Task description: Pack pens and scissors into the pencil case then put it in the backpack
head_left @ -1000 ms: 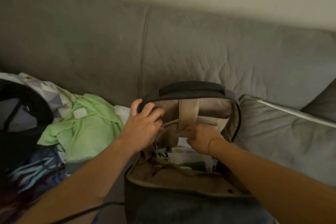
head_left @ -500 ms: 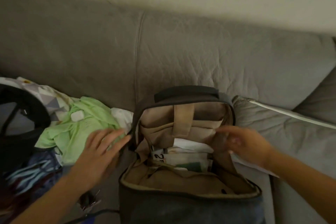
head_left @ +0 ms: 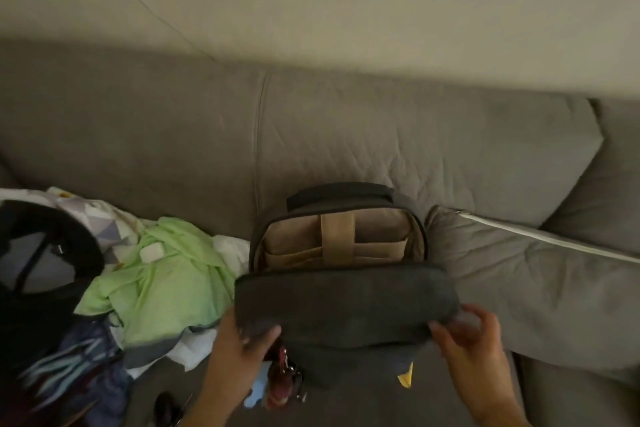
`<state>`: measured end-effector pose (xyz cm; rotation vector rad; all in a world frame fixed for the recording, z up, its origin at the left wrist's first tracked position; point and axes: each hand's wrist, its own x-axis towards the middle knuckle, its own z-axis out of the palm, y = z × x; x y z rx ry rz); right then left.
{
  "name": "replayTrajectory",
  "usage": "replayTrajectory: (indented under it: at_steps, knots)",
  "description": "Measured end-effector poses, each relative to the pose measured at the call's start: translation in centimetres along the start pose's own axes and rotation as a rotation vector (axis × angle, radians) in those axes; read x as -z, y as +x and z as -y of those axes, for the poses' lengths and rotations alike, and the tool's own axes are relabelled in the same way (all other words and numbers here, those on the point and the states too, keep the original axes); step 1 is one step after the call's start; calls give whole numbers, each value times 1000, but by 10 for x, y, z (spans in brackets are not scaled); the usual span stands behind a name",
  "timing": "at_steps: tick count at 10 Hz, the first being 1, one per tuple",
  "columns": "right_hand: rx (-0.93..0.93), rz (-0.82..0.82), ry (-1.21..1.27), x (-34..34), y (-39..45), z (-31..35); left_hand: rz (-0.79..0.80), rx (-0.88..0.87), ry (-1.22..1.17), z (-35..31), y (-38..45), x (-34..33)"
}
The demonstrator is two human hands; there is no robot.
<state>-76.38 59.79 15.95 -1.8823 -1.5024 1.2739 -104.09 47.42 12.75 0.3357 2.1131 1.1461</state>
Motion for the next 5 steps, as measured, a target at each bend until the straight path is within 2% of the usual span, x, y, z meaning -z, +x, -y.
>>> replayTrajectory:
  at_steps: [1,2,3,4,5]
  knots:
    - [112,41,81,-22,35,29,-113,-140,20,-11,18,2]
    - [204,398,34,-41,57,37,-134,-256,51,-22,37,-15]
    - [190,608,-199,-43,74,39,-4,-365,299,-7,42,-23]
    - [176,654,-311,-33,83,46,83,-305,351,-13,47,-18]
    - [223,636,-270,-11,64,34,153,-287,268,5,36,1]
